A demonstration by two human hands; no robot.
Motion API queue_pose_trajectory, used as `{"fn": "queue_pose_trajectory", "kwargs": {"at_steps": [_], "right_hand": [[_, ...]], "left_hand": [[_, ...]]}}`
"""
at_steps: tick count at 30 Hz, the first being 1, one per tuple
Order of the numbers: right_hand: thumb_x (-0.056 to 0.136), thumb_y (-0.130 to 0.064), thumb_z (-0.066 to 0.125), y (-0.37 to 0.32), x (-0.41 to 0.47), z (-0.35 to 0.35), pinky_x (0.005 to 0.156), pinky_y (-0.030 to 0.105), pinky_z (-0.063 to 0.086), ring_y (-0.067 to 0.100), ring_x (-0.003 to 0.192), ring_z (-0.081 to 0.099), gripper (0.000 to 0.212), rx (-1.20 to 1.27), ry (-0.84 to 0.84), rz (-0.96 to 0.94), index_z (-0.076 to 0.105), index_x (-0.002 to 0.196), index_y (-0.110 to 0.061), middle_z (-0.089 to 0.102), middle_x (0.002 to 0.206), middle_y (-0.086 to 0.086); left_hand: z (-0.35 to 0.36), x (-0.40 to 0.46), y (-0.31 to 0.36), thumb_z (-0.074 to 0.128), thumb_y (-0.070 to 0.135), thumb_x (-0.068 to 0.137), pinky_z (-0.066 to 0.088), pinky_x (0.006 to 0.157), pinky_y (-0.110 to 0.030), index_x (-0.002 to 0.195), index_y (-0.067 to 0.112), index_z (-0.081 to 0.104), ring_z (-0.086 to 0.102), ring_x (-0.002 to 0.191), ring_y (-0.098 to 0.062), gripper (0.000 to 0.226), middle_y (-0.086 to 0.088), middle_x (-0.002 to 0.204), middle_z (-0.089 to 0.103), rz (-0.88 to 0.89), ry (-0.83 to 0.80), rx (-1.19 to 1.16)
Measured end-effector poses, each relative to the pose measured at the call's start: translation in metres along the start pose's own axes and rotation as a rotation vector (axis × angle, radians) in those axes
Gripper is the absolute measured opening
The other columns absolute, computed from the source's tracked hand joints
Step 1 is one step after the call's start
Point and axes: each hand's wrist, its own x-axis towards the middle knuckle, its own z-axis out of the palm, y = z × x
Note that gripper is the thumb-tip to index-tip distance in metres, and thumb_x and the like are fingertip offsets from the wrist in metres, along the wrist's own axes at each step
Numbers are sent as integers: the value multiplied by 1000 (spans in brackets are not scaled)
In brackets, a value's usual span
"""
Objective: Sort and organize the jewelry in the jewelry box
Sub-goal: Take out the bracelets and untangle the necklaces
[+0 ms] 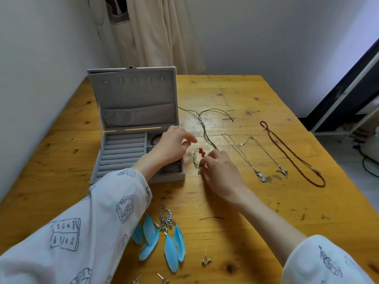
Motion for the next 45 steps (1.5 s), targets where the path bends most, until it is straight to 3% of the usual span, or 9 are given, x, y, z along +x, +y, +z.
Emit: {"fn": "queue_pose_trajectory", "kwargs": {"at_steps": [7,10,14,19,30,33,36,39,45], "right_hand": [[93,-19,50,6,-47,-10,87,30,45,18,103,47,17,53,-64,-45,62,97,-8,56,105,4],[91,-18,51,11,-76,-16,89,27,42,17,102,46,12,83,-114,-11,57,97,-10,54,104,3],[92,-17,51,18,-108,-24,91,22,38,16,103,48,23,97,-82,0,53,114,-11,55,111,4],[92,-20,51,32,-137,-33,96,30,43,21,116,45,32,20,-53,53,55,123,-10,53,117,8],[91,-37,50,33,-145,-40,87,24,41,12,99,48,38,60,17,116,57,122,-16,54,102,0],[92,-37,47,23,-118,-42,93,28,38,15,105,49,37,73,63,80,58,121,-17,57,109,1],[95,-31,44,5,-81,-38,98,31,36,18,114,48,35,125,57,-5,56,124,-16,57,118,2],[97,-28,41,-13,-42,-30,103,29,32,18,123,44,38,142,-13,-98,49,132,-16,52,131,3],[99,-28,35,-34,14,-7,114,25,11,17,143,14,43,92,-140,-212,37,139,-14,23,153,4]], "left_hand": [[2,-34,-2,47,22,95,30,102,-28,127,15,53,40,124,-19,33,-7,134,46,-5,15,-30],[10,-50,2,41,34,96,18,114,-32,144,12,26,19,141,-19,55,-7,153,21,-21,-101,68],[23,-60,3,31,41,97,4,117,-34,148,9,3,-2,144,-19,67,-9,156,-5,-10,-166,317],[27,-63,6,28,40,98,2,118,-38,147,8,0,-2,144,-19,65,-9,156,-8,-19,-139,406],[25,-64,11,29,42,97,-1,118,-37,147,9,0,-3,144,-18,67,-9,156,-9,-39,-175,382],[21,-66,17,30,38,98,-2,117,-36,147,12,10,-1,144,-18,59,-6,156,1,-93,-120,140],[9,-67,15,33,26,100,16,114,-37,143,17,31,16,142,-23,44,-7,152,26,-177,76,-175],[-8,-61,-11,38,12,97,33,106,-34,131,11,49,43,127,-22,36,-8,134,52,-187,238,-118],[-28,-31,-55,47,18,93,34,97,-40,110,20,67,48,115,-26,26,-4,117,64,-291,227,217]]}}
